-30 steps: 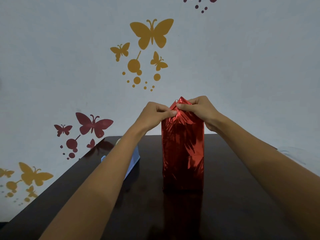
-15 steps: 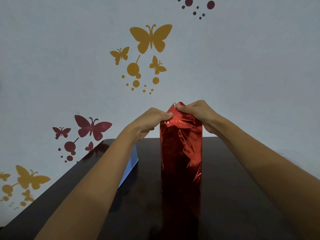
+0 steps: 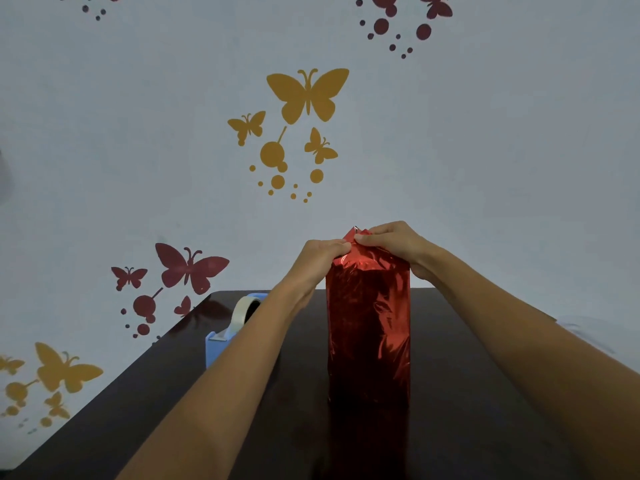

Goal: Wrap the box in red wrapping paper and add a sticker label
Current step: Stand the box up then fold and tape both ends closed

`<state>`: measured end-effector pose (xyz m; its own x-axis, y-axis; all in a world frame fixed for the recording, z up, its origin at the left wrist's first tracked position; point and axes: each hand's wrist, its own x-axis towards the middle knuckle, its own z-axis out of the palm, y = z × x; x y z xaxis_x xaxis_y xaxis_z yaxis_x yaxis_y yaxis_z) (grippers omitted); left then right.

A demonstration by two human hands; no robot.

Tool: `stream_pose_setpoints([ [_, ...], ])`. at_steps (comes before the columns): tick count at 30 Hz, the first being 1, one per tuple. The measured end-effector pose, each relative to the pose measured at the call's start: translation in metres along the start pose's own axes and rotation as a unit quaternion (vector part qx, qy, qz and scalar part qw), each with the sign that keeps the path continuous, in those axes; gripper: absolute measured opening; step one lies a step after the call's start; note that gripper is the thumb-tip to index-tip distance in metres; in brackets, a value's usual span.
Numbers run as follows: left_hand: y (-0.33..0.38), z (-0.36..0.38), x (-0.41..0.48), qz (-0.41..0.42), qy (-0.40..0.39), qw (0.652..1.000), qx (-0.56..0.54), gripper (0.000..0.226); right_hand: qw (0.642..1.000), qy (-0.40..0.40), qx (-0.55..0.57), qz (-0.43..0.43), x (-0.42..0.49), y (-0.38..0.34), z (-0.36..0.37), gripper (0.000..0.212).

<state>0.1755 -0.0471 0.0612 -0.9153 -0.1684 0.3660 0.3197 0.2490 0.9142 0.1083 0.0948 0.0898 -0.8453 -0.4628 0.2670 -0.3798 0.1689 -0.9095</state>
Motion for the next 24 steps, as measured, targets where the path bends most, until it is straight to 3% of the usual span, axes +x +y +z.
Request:
stream_pose_setpoints([
  [7,-0.01,0.007,0.0,0.018,0.041,0.997,-0.057,0.024,1.0,0.005,0.005,-0.017,0.002,0.006,0.004,0.016],
  [14,-0.002,0.008,0.006,-0.05,0.091,0.993,-0.058,0.02,0.998,0.017,0.051,-0.031,0.006,0.013,0.009,0.018],
  [18,-0.003,0.016,0.006,-0.042,0.12,0.989,-0.07,0.015,0.996,0.03,0.062,-0.054,0.007,0.017,0.01,0.016],
  [24,-0.011,0.018,0.009,-0.107,0.138,0.981,-0.088,0.062,0.996,0.062,0.036,-0.057,0.01,0.021,0.013,0.022],
])
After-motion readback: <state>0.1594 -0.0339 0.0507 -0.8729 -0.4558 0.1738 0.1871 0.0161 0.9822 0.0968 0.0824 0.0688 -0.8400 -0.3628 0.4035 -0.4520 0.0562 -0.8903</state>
